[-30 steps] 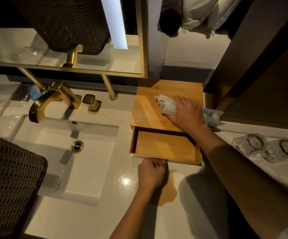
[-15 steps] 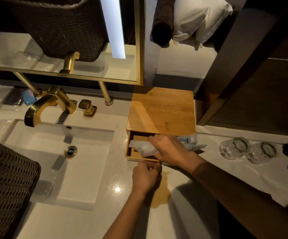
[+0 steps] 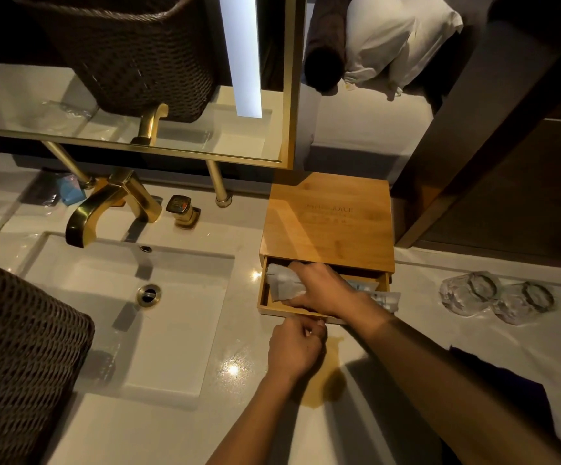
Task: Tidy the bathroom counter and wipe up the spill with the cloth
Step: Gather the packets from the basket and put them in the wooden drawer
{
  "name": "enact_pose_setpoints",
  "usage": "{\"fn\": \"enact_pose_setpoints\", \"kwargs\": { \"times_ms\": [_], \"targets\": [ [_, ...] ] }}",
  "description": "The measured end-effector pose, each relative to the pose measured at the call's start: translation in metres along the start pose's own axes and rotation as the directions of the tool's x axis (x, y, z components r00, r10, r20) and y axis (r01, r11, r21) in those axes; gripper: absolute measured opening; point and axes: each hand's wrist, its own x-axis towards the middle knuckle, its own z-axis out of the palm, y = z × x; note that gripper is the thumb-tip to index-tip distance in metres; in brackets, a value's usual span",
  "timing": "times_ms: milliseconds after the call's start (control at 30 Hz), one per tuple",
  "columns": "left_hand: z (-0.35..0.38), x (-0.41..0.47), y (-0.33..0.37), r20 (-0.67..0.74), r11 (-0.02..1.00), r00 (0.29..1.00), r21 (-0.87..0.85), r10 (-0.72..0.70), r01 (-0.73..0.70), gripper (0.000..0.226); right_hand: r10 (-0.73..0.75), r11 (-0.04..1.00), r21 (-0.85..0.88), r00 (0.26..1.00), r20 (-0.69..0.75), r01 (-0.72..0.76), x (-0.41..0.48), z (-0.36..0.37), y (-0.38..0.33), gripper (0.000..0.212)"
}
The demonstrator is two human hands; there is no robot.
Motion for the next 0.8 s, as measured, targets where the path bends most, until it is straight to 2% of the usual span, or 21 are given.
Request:
{"fn": "enact_pose_setpoints", "kwargs": {
  "times_ms": [100, 233, 400, 500, 567, 667, 800],
  "targets": [
    [-0.008, -0.003, 0.002, 0.011, 0.996, 0.999, 0.084, 0.040, -0.041, 0.030, -0.004, 1.000, 0.016, 0.999, 0.033, 0.003, -0.002, -0.002, -0.002, 0.076],
    [-0.033, -0.006, 0.010, 0.007, 0.964, 0.982, 0.190, 0.186, -0.184, 0.031, 0.025, 0.997, 0.077, 0.996, 0.086, -0.031, -0.007, -0.011, 0.000, 0.078],
    [-0.068, 0.001, 0.032, -0.021, 0.861, 0.908, 0.328, 0.419, -0.390, 0.025, 0.063, 0.996, 0.060, 0.986, 0.155, -0.073, -0.024, -0.032, 0.012, 0.070],
    [-0.074, 0.012, 0.034, 0.048, 0.764, 0.855, 0.425, 0.516, -0.485, 0.025, 0.100, 0.994, 0.030, 0.990, 0.103, -0.104, -0.047, -0.041, 0.028, 0.062],
    [-0.073, 0.021, 0.031, 0.172, 0.701, 0.839, 0.478, 0.517, -0.530, 0.028, 0.122, 0.991, 0.039, 0.989, 0.078, -0.125, -0.067, -0.048, 0.039, 0.047],
    [-0.068, 0.027, 0.028, 0.293, 0.668, 0.851, 0.530, 0.435, -0.523, 0.029, 0.129, 0.991, -0.034, 0.985, 0.116, -0.126, -0.091, -0.054, 0.048, 0.019],
    [-0.063, 0.032, 0.028, 0.281, 0.664, 0.851, 0.535, 0.443, -0.523, 0.028, 0.137, 0.990, -0.027, 0.987, 0.079, -0.135, -0.090, -0.045, 0.048, 0.020]
  ]
}}
